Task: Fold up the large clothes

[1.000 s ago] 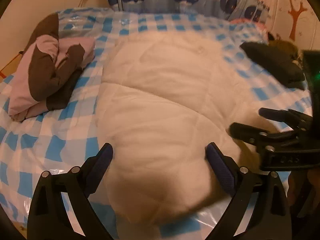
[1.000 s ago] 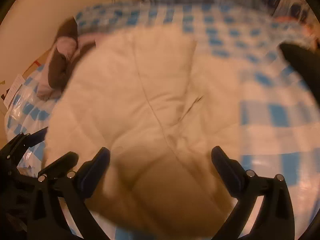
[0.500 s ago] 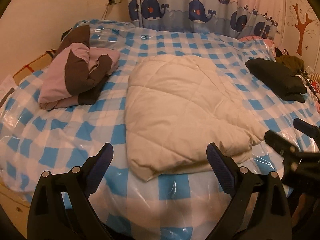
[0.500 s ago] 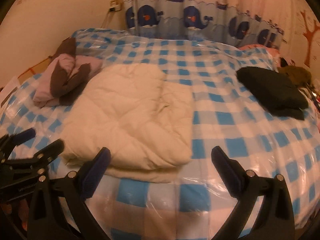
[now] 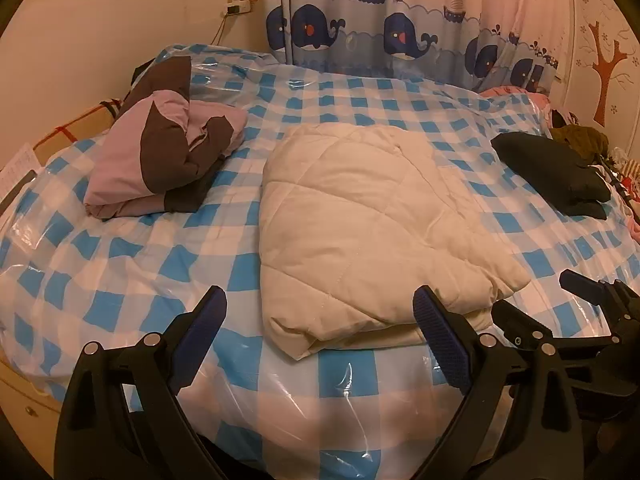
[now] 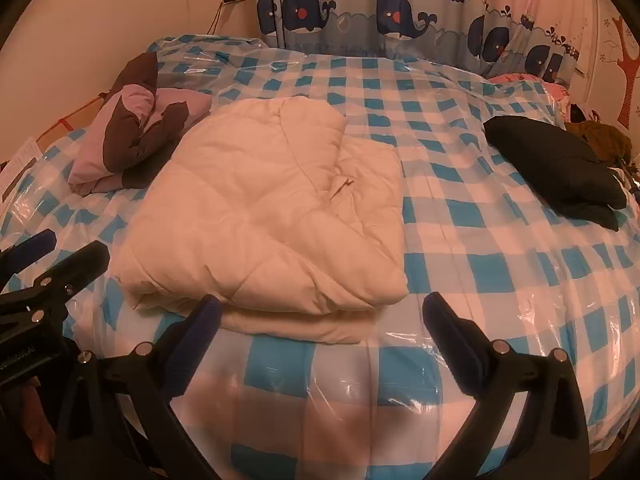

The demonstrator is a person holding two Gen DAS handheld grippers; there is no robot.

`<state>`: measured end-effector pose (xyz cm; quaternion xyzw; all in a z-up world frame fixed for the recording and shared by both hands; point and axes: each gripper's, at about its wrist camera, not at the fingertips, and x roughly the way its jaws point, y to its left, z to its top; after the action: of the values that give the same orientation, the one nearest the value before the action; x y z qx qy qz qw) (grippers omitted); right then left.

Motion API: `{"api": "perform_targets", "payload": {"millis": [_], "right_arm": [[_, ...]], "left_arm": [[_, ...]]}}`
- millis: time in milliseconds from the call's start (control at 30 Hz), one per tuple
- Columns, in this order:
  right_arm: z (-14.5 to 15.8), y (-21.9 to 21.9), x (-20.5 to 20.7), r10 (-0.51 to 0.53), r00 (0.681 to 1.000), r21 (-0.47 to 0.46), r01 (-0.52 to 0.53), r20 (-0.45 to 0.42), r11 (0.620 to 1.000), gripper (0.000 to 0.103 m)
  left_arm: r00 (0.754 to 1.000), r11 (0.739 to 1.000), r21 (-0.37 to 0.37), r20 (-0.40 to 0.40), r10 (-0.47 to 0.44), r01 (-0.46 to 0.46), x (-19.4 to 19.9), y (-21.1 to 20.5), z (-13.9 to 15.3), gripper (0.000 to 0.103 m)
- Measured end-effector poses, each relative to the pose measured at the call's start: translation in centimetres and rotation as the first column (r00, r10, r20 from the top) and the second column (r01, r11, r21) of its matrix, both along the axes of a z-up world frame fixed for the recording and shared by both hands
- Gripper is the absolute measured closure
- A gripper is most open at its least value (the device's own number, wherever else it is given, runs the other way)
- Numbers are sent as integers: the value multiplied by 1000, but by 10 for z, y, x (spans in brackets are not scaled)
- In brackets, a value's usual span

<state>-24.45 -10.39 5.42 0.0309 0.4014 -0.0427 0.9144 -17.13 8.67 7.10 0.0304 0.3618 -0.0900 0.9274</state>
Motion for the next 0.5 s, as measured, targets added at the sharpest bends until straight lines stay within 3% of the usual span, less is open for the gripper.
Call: {"api": "perform_targets", "payload": {"millis": [500], "right_arm": [[-1,4,1,11,1000,-15,-11,-1,1000,6]], "left_arm": [[1000,1000,-4,-5,-3,3,0,0,-1,13]]}}
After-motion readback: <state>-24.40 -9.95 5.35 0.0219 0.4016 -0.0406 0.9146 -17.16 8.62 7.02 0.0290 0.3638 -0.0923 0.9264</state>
